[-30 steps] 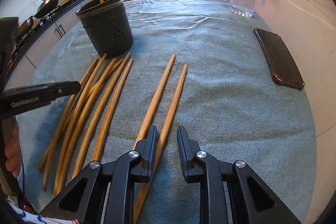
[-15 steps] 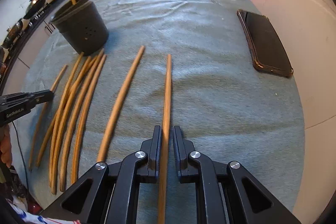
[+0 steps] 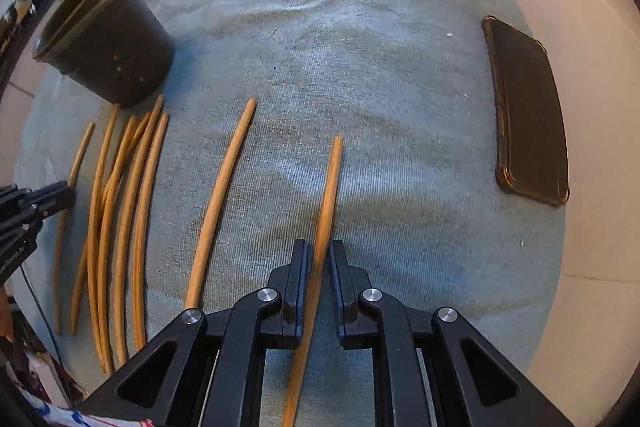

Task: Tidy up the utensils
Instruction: 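Raise both chopsticks upright and lower them into the black holder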

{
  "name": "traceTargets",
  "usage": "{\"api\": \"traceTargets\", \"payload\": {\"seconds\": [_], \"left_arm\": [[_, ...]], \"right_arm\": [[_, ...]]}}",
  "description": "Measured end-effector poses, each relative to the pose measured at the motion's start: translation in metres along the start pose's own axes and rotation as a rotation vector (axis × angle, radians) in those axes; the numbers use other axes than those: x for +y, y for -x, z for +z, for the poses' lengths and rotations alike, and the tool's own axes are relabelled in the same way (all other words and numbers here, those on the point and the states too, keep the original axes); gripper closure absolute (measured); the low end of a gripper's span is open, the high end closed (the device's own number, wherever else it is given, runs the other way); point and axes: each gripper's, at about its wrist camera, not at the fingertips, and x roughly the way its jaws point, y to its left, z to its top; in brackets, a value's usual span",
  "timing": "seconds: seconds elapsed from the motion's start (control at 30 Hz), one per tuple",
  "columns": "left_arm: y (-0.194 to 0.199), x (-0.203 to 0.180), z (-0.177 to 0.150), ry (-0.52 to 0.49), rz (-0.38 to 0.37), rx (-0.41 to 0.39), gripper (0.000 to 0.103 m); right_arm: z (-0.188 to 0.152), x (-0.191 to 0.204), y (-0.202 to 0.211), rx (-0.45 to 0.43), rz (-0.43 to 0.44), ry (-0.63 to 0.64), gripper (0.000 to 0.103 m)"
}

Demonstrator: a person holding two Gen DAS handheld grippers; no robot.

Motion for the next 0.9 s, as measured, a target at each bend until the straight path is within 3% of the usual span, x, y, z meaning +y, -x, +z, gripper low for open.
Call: {"api": "traceTargets", "payload": {"seconds": [0.17, 0.3, 0.4, 0.6, 0.9], "left_arm": [[-0.001, 0.002, 0.005, -0.003, -0.002, -0.015, 0.096], [0.008, 0.001, -0.002, 0.045, -0.004, -0.096, 0.097], [0.038, 0.009, -0.016, 0.084, -0.05, -0.219, 0.097], [0.099, 0.009, -0.059, 0.095, -0.065, -0.409, 0.097], [0.131, 0.006, -0.105, 0.112, -0.094, -0.554, 0.097]], "right_arm": [[0.004, 0.015, -0.001, 0.014, -0.057, 0.087, 0.093], [-0.01, 0.027, 0.002, -0.09, -0.075, 0.129, 0.097], [-0.025, 0.024, 0.012, -0.166, -0.042, 0.09, 0.097], [-0.073, 0.016, 0.057, -0.347, 0.037, 0.008, 0.097], [-0.116, 0.007, 0.112, -0.565, 0.042, -0.032, 0.097]]}}
